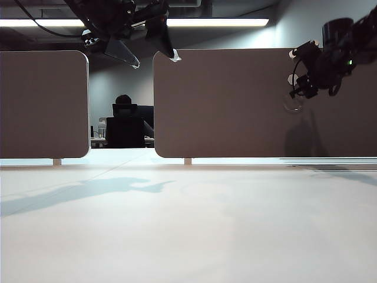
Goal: Hang the earring on the hook.
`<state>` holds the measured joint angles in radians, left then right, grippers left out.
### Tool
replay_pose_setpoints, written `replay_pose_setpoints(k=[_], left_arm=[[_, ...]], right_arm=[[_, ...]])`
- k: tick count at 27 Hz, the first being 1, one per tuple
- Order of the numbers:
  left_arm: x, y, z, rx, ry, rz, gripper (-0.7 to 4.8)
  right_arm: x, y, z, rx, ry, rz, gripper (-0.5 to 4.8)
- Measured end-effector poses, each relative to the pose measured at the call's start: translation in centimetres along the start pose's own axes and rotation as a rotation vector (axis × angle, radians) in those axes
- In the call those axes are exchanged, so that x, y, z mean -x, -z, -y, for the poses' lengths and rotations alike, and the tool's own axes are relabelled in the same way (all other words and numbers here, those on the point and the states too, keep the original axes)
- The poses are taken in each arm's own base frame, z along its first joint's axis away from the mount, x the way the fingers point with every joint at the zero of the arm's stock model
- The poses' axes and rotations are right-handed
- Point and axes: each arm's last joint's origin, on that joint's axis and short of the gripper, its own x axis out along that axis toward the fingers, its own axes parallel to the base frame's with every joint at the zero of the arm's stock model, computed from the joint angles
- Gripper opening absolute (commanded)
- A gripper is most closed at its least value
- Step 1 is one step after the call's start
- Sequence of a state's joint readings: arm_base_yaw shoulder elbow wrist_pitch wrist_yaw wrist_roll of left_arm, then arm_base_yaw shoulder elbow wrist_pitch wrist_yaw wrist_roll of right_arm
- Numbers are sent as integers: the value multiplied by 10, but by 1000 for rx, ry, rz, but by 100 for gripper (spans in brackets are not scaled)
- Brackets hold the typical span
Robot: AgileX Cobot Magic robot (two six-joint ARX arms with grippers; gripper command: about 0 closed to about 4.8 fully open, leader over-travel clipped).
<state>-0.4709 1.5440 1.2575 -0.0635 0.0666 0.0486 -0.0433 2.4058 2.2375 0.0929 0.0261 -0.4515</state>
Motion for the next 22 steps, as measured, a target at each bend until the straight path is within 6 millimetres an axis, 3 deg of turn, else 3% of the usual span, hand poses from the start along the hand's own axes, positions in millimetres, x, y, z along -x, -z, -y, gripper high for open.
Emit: replay_pose_setpoints(k=[4, 8, 10, 13, 14, 18, 22], left_arm=[[5, -3, 0, 5, -1, 13, 479], [17, -11, 1, 45, -1, 41, 479], [26, -16, 1, 50, -1, 53, 322], [44, -23, 2, 49, -2, 70, 37], [49, -25, 2, 49, -1, 73, -7], [79, -37, 4, 57, -2, 121, -5], [123, -45, 6, 77, -7, 156, -5]], right_arm=[[13, -11, 6, -78, -31, -92, -13], [28, -19, 9, -167, -107, -195, -7], [37, -24, 7, -224, -148, -263, -7], [49, -30, 2, -257, -196, -347, -7], [54, -34, -1, -259, -214, -365, -7], [84, -73, -9, -259, -287, -349, -7], [130, -131, -5, -256, -320, -228, -7]])
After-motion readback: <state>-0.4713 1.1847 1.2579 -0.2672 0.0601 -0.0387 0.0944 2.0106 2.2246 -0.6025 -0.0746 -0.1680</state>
